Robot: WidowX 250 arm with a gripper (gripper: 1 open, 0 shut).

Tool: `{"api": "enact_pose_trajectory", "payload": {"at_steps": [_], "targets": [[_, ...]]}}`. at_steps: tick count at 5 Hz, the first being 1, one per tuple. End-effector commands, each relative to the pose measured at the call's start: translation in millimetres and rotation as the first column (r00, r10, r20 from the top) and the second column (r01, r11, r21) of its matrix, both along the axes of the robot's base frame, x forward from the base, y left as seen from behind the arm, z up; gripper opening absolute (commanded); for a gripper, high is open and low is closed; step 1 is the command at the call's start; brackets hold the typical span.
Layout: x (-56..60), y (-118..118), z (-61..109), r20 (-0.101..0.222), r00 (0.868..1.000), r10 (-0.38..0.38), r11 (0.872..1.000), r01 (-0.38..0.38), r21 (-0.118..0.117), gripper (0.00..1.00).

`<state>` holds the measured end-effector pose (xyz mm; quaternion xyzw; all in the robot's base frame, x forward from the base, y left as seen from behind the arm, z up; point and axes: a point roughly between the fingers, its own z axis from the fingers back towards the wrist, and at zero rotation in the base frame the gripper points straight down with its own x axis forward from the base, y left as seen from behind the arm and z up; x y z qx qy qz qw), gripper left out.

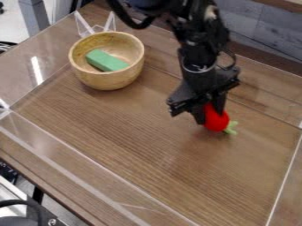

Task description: Move the red fruit to the left

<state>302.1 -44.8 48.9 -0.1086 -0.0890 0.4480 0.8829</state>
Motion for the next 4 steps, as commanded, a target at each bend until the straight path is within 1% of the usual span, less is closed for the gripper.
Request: {"api": "enact_pose_trajectory", "payload": {"at_steps": [1,2,3,4], "targets": [[9.2,4.2,26.0,0.069,0.994,-0.079,0.997,0.08,-0.015,0.0],[14.1,10.4,25.2,0.08,0.982,-0.172,0.985,0.174,-0.011,0.0],[18.1,16.0,20.6,0.089,0.95,-0.298,0.954,0.299,0.003,0.0],[16.6,11.5,16.5,0.095,0.899,-0.427,0.904,0.427,0.027,0.0]]}}
